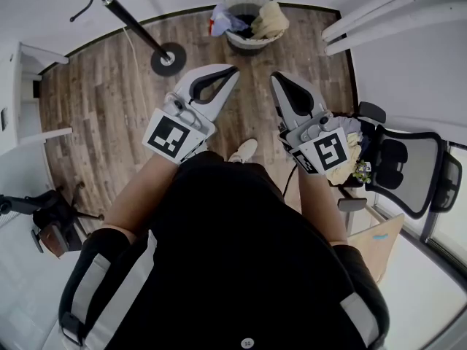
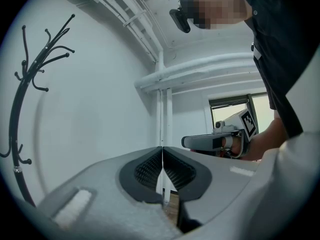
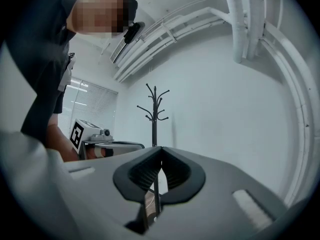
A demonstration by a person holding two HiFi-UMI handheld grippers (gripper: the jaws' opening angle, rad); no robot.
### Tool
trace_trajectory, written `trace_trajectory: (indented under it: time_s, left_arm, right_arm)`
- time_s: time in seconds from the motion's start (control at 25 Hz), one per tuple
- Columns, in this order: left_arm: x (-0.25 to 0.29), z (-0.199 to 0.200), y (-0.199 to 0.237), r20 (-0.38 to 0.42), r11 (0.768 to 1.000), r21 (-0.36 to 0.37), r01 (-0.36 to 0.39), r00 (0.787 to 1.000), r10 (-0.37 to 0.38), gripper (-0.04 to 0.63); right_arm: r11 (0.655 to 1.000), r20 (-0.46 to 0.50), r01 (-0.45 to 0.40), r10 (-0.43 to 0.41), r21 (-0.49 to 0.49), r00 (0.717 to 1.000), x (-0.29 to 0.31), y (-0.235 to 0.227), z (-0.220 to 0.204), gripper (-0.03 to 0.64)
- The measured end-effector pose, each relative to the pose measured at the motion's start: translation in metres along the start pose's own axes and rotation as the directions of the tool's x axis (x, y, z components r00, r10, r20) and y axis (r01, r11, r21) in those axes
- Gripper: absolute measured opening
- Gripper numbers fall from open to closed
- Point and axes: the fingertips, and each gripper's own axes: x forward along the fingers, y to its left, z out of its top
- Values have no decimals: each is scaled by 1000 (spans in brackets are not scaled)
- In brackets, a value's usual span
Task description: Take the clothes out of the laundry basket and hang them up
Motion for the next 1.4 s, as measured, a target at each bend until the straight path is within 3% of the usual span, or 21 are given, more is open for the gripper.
trace_trajectory:
  time_s: [0.24,0.28,0.32,0.36,0.64,1.08,1.4]
  left_arm:
    - [9,-1,4,-16,1000,2,-28,999,28,199]
    - [11,-1,5,-18,999,5,-34,999,34,228]
    - [12,0,6,-18,999,10,-40,999,40,248]
    - [13,1,7,-17,999,14,-44,999,44,259]
    - [34,0,-5,-24,999,19,-34,999,35,316]
    - [85,-5,-32,-33,999,31,-37,999,38,322]
    - [135,-27,3,-50,1000,6,-7,999,8,321]
  right_arm:
    - [999,11,47,-47,-13,999,-8,-17,3,-5]
    - [999,5,41,-41,1,999,-8,-19,2,210]
    - [999,-3,35,-35,17,999,-7,-21,1,358]
    - [999,-10,33,-33,25,999,-7,-23,0,380]
    - [999,-10,50,-50,16,999,-28,-43,-1,382]
    - [999,-3,49,-49,22,999,-63,-92,-3,371]
    - [994,-33,90,-88,55,996,-42,-149,-28,362]
